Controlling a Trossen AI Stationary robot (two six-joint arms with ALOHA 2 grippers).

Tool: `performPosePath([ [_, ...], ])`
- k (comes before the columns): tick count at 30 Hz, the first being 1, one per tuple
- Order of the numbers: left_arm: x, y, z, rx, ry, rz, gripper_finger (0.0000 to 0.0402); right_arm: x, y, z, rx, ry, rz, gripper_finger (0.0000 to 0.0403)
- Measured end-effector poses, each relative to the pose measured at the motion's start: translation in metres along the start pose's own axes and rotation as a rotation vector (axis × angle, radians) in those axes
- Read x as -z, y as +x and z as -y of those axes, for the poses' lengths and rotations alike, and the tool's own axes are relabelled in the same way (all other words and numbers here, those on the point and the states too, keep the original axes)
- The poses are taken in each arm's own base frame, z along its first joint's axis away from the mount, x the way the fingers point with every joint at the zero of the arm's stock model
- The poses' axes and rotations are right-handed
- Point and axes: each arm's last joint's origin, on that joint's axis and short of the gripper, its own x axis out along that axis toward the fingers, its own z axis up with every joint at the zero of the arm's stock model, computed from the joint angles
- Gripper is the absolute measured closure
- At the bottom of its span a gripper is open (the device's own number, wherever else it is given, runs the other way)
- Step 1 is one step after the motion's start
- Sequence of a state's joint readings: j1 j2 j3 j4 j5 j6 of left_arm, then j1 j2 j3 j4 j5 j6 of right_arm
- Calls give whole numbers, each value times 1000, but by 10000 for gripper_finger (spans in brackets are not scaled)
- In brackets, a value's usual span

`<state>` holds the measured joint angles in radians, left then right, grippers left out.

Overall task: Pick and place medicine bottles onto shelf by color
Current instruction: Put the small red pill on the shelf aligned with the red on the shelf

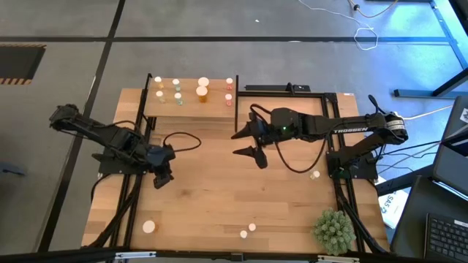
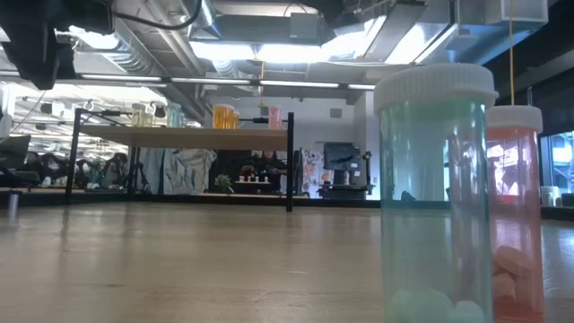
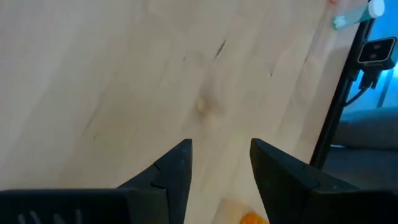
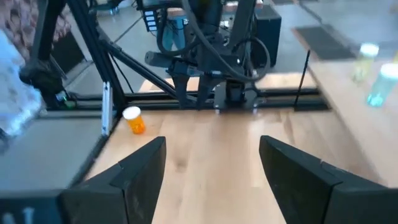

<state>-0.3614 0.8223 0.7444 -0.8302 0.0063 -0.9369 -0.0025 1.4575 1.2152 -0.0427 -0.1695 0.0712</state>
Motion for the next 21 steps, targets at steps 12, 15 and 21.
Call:
performPosePath([
  [12, 2, 0, 2, -7, 12, 14, 246, -9, -72, -19, 32, 279, -136, 142],
  [15, 1, 0, 1, -17, 13, 25, 246, 3, -85, -25, 74, 409, -268, 142],
  [21, 1, 0, 1, -20, 15, 27, 246, 28, -108, -32, 257, 797, -536, 142],
])
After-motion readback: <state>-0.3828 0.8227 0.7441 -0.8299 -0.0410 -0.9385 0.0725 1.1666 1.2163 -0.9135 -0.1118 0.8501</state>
